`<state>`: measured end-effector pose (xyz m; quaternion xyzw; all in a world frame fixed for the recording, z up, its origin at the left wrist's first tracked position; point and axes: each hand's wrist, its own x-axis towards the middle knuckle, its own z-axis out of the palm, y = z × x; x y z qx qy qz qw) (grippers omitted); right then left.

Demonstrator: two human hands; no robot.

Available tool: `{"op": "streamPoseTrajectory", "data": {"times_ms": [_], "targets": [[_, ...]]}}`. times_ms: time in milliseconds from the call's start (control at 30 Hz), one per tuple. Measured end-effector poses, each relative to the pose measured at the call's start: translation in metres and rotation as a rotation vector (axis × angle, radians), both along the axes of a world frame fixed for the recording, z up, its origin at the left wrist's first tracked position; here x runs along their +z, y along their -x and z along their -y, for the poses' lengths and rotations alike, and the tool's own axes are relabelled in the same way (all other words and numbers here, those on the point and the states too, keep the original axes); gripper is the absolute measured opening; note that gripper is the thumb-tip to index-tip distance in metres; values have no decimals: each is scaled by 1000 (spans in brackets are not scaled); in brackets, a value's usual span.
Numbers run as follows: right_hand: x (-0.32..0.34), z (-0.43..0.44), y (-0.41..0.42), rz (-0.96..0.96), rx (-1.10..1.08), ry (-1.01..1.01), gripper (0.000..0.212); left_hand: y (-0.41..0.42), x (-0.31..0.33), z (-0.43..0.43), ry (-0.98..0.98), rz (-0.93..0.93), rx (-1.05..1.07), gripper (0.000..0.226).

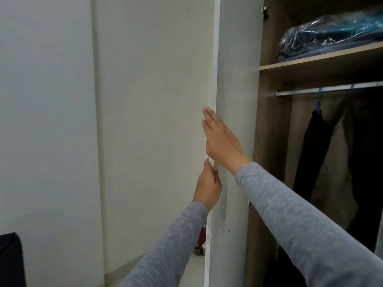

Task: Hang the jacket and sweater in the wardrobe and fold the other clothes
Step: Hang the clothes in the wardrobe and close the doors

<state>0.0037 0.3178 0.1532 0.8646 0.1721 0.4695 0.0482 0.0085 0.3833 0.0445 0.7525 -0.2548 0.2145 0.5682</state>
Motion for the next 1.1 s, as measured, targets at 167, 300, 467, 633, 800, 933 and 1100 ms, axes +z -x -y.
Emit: {"op": "streamPoseTrajectory", "data": {"times_ms": [167, 300, 467, 633, 800, 933, 1100], "targets": [[-3, 14, 15, 91, -110, 83, 54, 11, -2, 9, -39, 8, -89, 28], [-13, 43, 26, 183, -90, 11, 42, 25, -10, 32, -89, 86, -196, 51], [-18, 96, 50, 207, -12, -79, 42, 30, -20, 77, -104, 234, -258, 53], [-25, 157, 80, 239, -96, -138, 35, 37, -23, 134, -128, 357, -337, 56], [-32, 218, 100, 267, -240, -138, 41, 32, -17, 194, -123, 455, -398, 59], [-38, 261, 104, 260, -398, -88, 52, 7, -9, 243, -164, 599, -364, 54], [-40, 325, 94, 234, -583, 8, 57, -30, 15, 302, -197, 748, -290, 54]]}}
